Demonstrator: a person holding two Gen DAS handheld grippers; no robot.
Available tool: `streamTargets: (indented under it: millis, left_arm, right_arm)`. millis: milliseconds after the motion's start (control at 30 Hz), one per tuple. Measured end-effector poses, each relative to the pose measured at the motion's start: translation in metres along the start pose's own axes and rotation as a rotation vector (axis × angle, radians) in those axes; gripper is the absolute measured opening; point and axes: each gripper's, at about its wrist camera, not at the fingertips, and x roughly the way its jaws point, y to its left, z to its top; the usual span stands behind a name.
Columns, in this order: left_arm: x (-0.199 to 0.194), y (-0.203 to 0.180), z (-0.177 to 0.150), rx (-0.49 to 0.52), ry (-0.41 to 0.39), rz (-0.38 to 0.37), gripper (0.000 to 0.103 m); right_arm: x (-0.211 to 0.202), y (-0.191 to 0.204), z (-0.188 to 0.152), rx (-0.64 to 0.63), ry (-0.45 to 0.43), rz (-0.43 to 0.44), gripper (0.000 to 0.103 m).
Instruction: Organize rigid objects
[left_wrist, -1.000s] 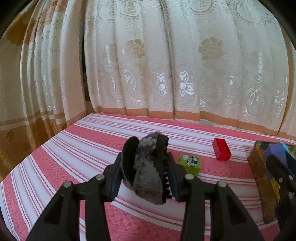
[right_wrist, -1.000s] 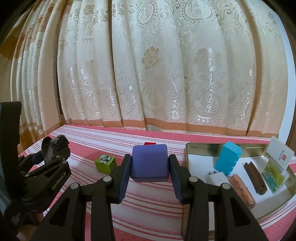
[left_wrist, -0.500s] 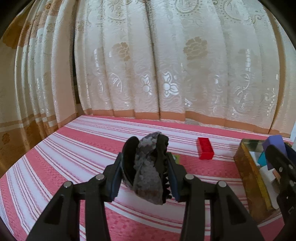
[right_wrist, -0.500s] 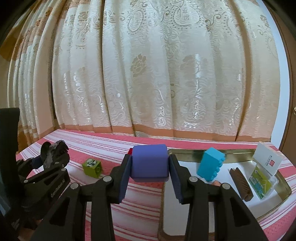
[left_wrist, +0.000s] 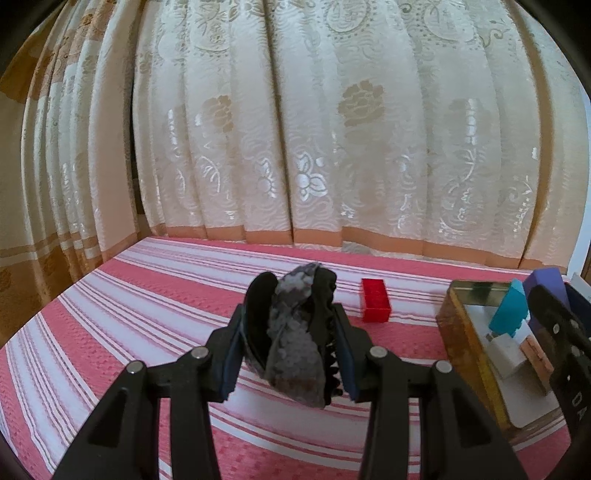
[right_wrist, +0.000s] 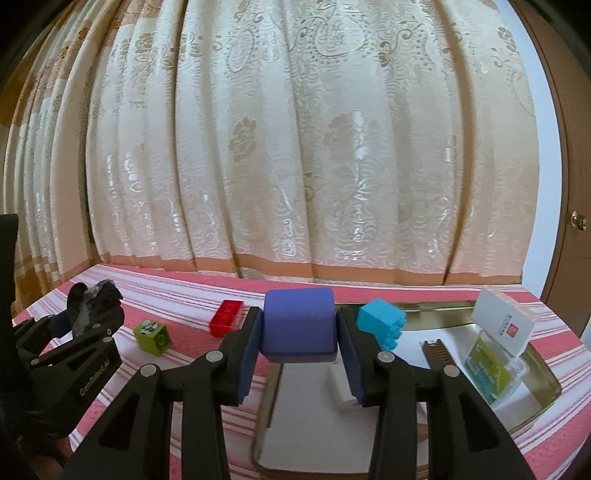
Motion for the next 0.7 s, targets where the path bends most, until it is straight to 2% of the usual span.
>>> streamTargets:
  millis: [467,700]
  left_arm:
    - [-0.012,-0.041,-0.001,0.037,-0.017,-0.043,0.043]
    - [-0.018,-0.065,0.000,0.055,-0.026,-0.071,0.043]
  right_arm:
    - [-0.007,-0.045,0.003,0.028,-0.026,-0.052,0.044]
    - [-0.010,-0.083,0.006,0.061,-0.029,-0.097,0.043]
